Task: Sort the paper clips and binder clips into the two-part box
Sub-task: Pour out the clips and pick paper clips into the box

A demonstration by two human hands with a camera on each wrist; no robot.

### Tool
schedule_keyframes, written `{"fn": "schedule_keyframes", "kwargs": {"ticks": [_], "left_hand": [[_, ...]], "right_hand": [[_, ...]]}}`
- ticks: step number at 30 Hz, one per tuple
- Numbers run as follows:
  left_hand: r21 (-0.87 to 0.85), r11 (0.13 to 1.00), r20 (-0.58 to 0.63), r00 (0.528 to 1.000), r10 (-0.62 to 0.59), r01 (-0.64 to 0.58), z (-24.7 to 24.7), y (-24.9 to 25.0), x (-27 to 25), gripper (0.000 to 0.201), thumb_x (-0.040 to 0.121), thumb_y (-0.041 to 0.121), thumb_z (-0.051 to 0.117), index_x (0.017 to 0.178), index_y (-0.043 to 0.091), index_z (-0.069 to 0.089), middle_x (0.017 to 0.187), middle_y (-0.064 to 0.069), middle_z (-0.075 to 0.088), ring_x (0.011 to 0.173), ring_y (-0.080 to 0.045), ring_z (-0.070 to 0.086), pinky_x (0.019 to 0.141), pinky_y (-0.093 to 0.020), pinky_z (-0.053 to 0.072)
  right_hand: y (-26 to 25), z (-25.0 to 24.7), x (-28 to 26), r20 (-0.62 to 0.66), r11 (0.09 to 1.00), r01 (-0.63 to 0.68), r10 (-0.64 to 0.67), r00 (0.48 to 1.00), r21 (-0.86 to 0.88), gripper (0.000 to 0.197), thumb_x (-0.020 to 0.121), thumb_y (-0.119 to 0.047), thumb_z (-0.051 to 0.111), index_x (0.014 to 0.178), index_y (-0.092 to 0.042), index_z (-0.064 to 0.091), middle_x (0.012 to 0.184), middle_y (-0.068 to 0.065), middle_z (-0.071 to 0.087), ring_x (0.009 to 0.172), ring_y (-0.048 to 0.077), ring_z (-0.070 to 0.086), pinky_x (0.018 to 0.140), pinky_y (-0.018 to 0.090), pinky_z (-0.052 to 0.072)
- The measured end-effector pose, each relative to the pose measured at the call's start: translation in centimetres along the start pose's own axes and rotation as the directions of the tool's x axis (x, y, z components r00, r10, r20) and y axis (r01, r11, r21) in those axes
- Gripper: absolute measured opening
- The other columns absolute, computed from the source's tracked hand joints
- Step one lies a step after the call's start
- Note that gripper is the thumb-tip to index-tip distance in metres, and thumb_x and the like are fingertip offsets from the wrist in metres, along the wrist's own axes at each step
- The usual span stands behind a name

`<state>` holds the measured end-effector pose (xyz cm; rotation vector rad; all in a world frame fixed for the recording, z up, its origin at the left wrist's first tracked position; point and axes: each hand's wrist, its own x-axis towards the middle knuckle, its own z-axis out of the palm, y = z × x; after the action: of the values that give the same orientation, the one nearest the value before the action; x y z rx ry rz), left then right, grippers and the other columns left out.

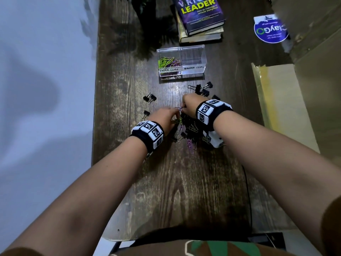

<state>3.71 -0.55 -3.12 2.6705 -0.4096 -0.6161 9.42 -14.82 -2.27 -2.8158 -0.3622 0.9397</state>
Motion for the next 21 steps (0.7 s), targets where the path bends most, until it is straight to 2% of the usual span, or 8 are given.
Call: {"fn": "schedule_keyframes", "kwargs": {"ticks": [3, 6, 8, 10, 13, 15, 17, 21], "left_hand": [[0.057, 0.998, 0.012, 0.999, 0.037, -0.038, -0.1, -0.1, 0.3, 0.024, 0.087, 0.020, 0.062, 0.109, 0.028, 0.060, 0.109, 0.000, 0.057, 0.096, -0.021, 0.058, 0.074, -0.033, 0.051], [0.120, 0.991, 0.008, 0.998, 0.065, -0.065, -0.3, 0.0, 0.6, 0.025, 0.092, 0.024, 0.056, 0.117, 0.024, 0.057, 0.111, -0.001, 0.055, 0.095, -0.020, 0.058, 0.068, -0.026, 0.043], [0.159, 0.985, 0.021, 0.998, 0.064, -0.066, -0.3, -0.1, 0.8, 0.027, 0.093, 0.024, 0.055, 0.119, 0.019, 0.055, 0.111, -0.003, 0.055, 0.095, -0.022, 0.059, 0.071, -0.028, 0.046], [0.208, 0.976, 0.044, 0.997, 0.061, -0.069, -0.2, -0.1, 0.9, 0.029, 0.092, 0.020, 0.056, 0.120, 0.012, 0.052, 0.113, -0.008, 0.055, 0.092, -0.024, 0.061, 0.076, -0.032, 0.051], [0.271, 0.960, 0.085, 0.995, 0.049, -0.070, 0.1, -0.1, 0.8, 0.037, 0.089, 0.010, 0.059, 0.124, 0.006, 0.046, 0.121, -0.013, 0.052, 0.095, -0.027, 0.061, 0.081, -0.035, 0.053], [0.289, 0.955, 0.109, 0.994, 0.032, -0.062, 0.4, -0.1, 0.7, 0.039, 0.090, 0.009, 0.057, 0.125, 0.004, 0.043, 0.126, -0.016, 0.049, 0.100, -0.028, 0.059, 0.086, -0.038, 0.052], [0.262, 0.965, 0.118, 0.993, -0.005, -0.026, 0.6, 0.2, 0.7, 0.034, 0.096, 0.017, 0.048, 0.126, 0.003, 0.041, 0.129, -0.016, 0.049, 0.105, -0.030, 0.058, 0.088, -0.041, 0.050], [-0.008, 0.994, 0.019, 0.994, -0.109, 0.109, 0.1, 0.5, 0.7, 0.023, 0.098, 0.029, 0.041, 0.108, 0.010, 0.046, 0.104, -0.010, 0.055, 0.084, -0.021, 0.054, 0.073, -0.034, 0.045]], "right_hand": [[-0.1, -0.6, -0.1, 0.016, 0.998, -0.022, 0.021, 1.000, 0.063, 0.029, 0.096, -0.021, 0.047, 0.114, -0.001, 0.056, 0.114, 0.020, 0.060, 0.088, 0.028, 0.054, 0.074, 0.033, 0.044], [1.7, -0.9, -0.5, -0.120, 0.932, -0.018, 0.066, 0.991, 0.363, 0.018, 0.092, -0.025, 0.050, 0.084, -0.011, 0.057, 0.082, 0.009, 0.058, 0.072, 0.021, 0.050, 0.063, 0.029, 0.040], [3.1, -1.2, -0.7, -0.128, 0.790, -0.048, 0.159, 0.979, 0.611, 0.022, 0.086, -0.028, 0.057, 0.068, -0.016, 0.062, 0.071, 0.005, 0.059, 0.060, 0.017, 0.049, 0.058, 0.030, 0.040], [4.1, -1.6, -1.4, -0.100, 0.541, -0.033, 0.215, 0.971, 0.840, 0.024, 0.085, -0.020, 0.058, 0.063, -0.017, 0.065, 0.065, 0.005, 0.061, 0.049, 0.013, 0.044, 0.049, 0.027, 0.036], [5.0, -2.0, -2.9, -0.059, 0.283, -0.006, 0.221, 0.973, 0.959, 0.021, 0.092, -0.003, 0.045, 0.093, -0.011, 0.064, 0.068, 0.003, 0.058, 0.045, 0.010, 0.038, 0.037, 0.019, 0.028], [5.3, -2.0, -3.4, -0.038, 0.288, -0.026, 0.215, 0.976, 0.957, 0.029, 0.090, -0.001, 0.038, 0.101, -0.009, 0.064, 0.064, 0.002, 0.052, 0.046, 0.012, 0.037, 0.036, 0.018, 0.027], [5.2, -1.6, -3.4, -0.013, 0.373, -0.067, 0.209, 0.978, 0.925, 0.023, 0.090, -0.007, 0.040, 0.092, -0.011, 0.063, 0.060, 0.001, 0.047, 0.046, 0.014, 0.038, 0.036, 0.019, 0.028], [4.2, -0.7, -3.3, -0.088, 0.801, -0.037, 0.111, 0.990, 0.598, 0.018, 0.091, -0.030, 0.056, 0.079, -0.015, 0.054, 0.068, 0.002, 0.055, 0.056, 0.013, 0.049, 0.052, 0.029, 0.045]]}}
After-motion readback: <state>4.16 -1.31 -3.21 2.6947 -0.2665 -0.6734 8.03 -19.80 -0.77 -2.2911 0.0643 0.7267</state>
